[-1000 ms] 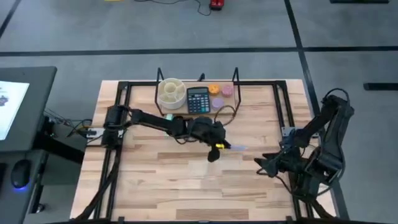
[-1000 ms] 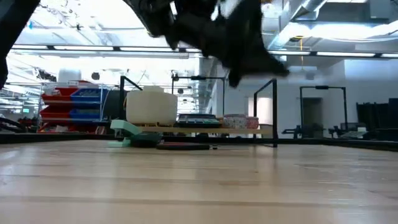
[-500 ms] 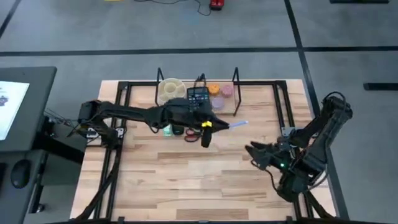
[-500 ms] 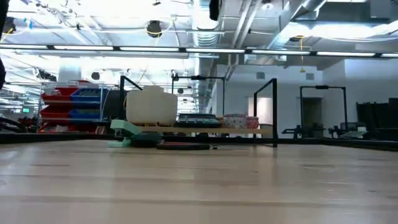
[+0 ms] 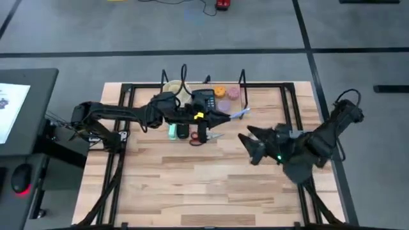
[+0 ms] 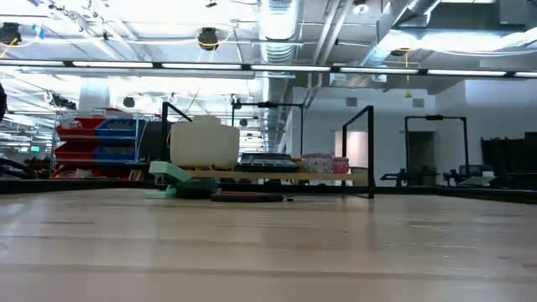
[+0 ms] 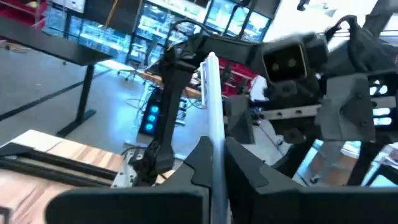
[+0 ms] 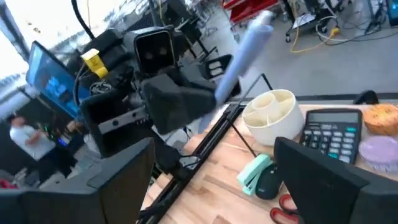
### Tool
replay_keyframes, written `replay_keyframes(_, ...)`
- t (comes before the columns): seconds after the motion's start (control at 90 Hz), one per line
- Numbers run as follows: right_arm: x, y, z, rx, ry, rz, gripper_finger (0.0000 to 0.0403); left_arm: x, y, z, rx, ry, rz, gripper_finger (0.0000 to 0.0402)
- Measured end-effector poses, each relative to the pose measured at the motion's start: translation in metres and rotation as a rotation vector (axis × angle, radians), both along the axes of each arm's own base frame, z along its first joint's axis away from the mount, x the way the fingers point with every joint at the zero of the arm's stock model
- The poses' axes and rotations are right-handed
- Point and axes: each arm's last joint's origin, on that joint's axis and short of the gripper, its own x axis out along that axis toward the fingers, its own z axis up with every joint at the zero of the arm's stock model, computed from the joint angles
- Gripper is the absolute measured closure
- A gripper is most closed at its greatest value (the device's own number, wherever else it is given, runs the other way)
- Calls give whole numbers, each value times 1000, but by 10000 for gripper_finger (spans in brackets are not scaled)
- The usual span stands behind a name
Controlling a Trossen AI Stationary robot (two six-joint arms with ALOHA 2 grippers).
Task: Stock shelves
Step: Put the gray pen into the white pen organizer on the shelf
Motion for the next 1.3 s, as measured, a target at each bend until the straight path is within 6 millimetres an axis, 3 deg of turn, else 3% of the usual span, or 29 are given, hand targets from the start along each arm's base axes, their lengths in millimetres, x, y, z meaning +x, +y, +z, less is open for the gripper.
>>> replay_keyframes(0.256,16,-28,0,-46,47,-78,84,-6,0,9,16,-57,4,401)
replay_keyframes(0.644,24,-31,35,-187,-46,12,86,-16,0,21,54,-106,15,401)
replay_keyframes(0.867,31,-43,41,-217,-78,49,122,-17,-1,21,60,-112,-2,401)
replay_keyframes(1.089,32,-47,41,-220,-76,38,191,-19,-1,23,65,-118,-13,401)
replay_keyframes(1.3,32,-47,41,-229,-69,39,343,-19,-1,23,65,-112,-14,401)
